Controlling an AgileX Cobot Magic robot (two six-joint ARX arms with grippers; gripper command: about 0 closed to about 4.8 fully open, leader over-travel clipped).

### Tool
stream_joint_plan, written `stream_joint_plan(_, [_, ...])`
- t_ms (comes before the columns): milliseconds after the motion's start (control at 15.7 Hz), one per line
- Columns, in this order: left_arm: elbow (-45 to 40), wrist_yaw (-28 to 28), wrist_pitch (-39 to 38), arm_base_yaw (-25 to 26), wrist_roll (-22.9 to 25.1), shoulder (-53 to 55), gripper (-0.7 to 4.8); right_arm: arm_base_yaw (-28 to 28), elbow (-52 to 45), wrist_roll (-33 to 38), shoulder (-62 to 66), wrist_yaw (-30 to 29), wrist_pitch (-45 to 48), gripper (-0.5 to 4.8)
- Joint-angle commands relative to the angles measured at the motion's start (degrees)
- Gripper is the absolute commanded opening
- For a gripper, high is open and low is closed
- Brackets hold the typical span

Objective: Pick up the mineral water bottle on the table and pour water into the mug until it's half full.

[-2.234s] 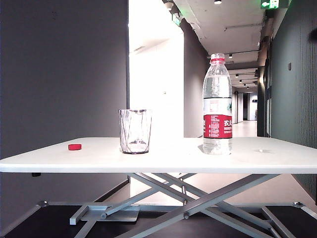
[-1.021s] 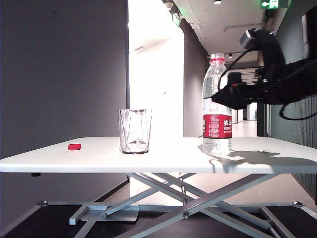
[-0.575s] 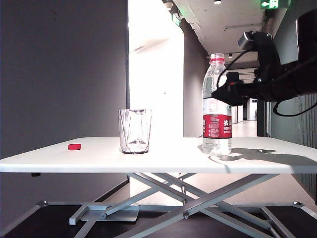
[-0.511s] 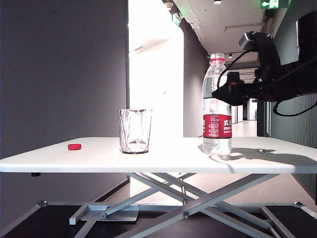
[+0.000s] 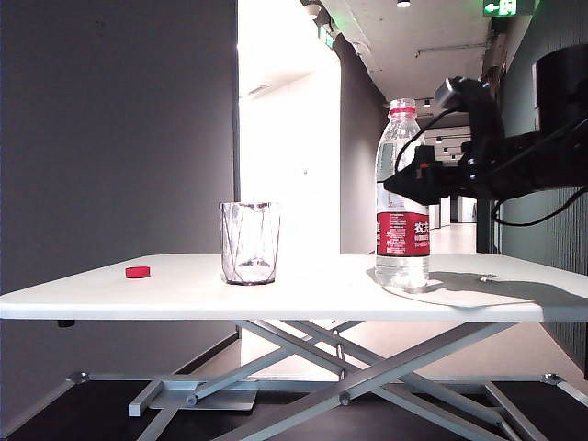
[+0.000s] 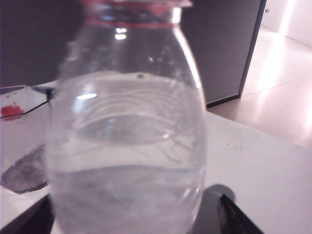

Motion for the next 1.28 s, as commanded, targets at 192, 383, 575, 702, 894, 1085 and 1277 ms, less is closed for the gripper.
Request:
stream_joint_plan(192, [0.13, 0.28, 0.37, 0.0, 0.26, 0.04, -0.04, -0.04, 2.71, 0.46, 2.58, -1.09, 0.66, 4.79])
stream_joint_plan(383, [0.13, 0.31, 0.37, 0.0, 0.26, 0.04, -0.04, -0.02, 4.26, 0.72, 4.13, -1.97, 0.63, 4.79])
stream_joint_plan(575, [0.13, 0.28, 0.37, 0.0, 0.26, 0.04, -0.04, -0.13, 4.66, 0.9, 4.57, -1.88, 0.66, 4.79])
stream_joint_plan(702, [0.13, 0.31, 0.39, 0.0, 0.26, 0.04, -0.04, -0.13, 4.7, 0.9, 4.76, -1.64, 0.57, 4.79])
stream_joint_plan(894, [0.13, 0.33, 0.37, 0.0, 0.24, 0.04, -0.04, -0.35, 4.83, 0.92, 5.35, -0.28, 0.46, 4.79])
stream_joint_plan(1085, [0.13, 0.48, 0.37, 0.0, 0.24, 0.04, -0.04, -0.44, 4.98, 0.92, 5.6, -0.31, 0.33, 4.79])
stream_joint_plan(1277, [0.13, 0.48, 0.35, 0.0, 0.26, 0.04, -0.04, -0.44, 4.98, 0.92, 5.6, -0.22, 0.33, 4.79])
